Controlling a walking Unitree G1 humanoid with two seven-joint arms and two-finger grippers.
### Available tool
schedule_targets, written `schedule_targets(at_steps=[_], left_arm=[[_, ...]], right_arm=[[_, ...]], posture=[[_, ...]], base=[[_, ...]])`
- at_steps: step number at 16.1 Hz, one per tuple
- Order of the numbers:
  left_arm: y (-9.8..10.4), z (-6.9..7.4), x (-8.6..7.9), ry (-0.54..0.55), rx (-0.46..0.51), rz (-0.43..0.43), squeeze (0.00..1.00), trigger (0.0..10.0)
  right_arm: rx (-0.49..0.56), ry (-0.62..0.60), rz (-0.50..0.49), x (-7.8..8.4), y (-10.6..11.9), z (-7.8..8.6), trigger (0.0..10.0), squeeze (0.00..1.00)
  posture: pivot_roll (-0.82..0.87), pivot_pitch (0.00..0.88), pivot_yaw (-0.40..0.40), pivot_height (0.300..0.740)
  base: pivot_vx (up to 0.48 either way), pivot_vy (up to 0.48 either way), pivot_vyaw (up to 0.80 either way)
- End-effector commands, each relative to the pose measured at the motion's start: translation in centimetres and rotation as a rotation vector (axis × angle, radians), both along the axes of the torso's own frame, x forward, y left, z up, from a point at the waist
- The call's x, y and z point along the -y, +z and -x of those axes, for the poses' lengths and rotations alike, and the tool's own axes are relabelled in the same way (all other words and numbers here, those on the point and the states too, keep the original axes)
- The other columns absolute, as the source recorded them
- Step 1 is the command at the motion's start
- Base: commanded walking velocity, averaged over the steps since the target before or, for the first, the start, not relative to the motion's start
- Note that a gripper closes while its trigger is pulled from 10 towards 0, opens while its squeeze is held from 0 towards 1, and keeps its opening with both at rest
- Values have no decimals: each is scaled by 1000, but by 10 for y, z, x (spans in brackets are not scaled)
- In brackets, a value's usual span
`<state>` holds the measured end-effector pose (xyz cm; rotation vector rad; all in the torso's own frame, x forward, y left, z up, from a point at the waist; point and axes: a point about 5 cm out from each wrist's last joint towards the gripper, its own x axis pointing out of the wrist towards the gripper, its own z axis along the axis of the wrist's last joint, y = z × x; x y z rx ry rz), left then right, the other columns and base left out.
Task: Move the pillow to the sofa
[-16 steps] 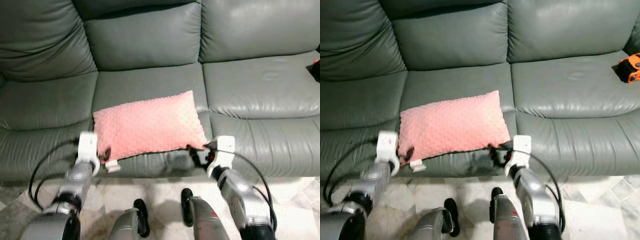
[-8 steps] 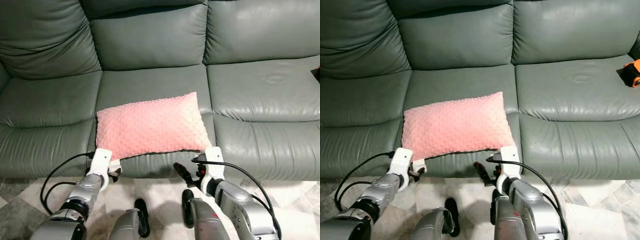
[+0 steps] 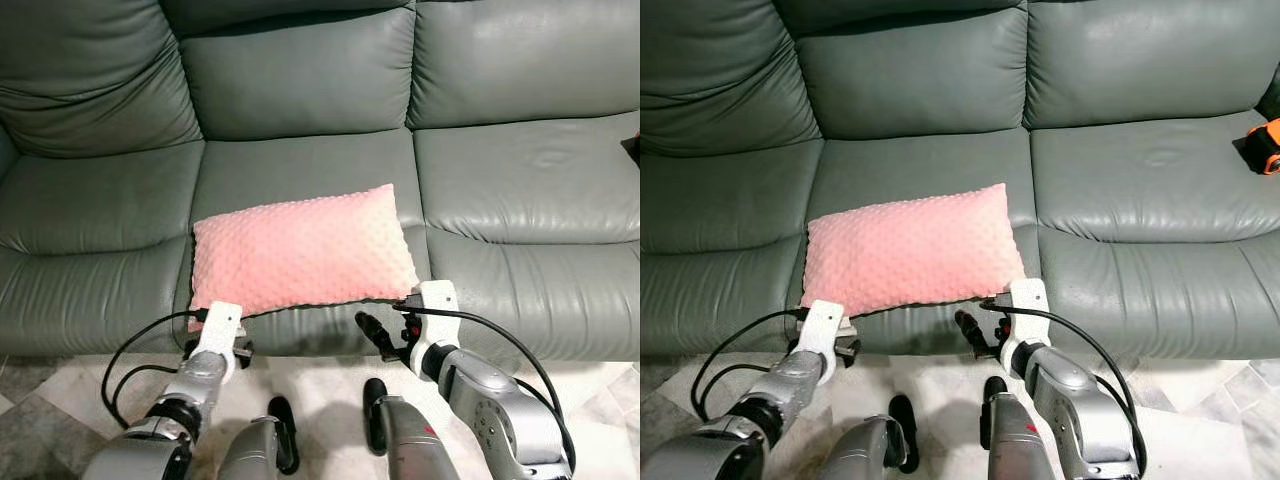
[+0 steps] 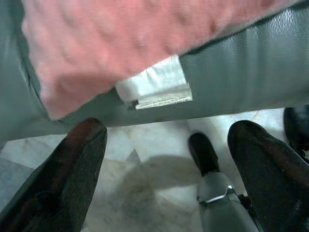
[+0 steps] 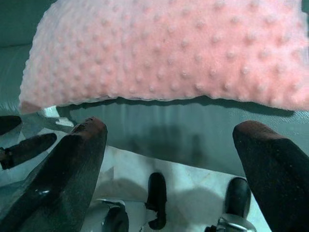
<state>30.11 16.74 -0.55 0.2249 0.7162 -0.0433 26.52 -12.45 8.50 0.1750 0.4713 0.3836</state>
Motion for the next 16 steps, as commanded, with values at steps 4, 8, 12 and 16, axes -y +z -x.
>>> schedule_targets(at_steps=[4, 8, 12, 16], left_arm=[[2, -3, 8, 43, 24, 45, 0, 10000], [13, -14, 29, 15, 88, 84, 0, 10000], [17, -17, 36, 7, 112, 70, 0, 10000], [28, -26, 48, -20, 155, 74, 0, 10000]], right_arm=[[-19, -20, 2, 1, -2, 5, 10000, 980], [-6, -31, 9, 2, 0, 1, 10000, 957], [3, -40, 13, 2, 1, 1, 10000, 918], [5, -52, 15, 3, 1, 1, 10000, 894]], posture=[[-256, 397, 111, 740], [-256, 391, 108, 740], [-261, 389, 107, 740], [-259, 397, 112, 740]], base=[[0, 0, 0], [0, 0, 0], [0, 0, 0], [0, 0, 0]])
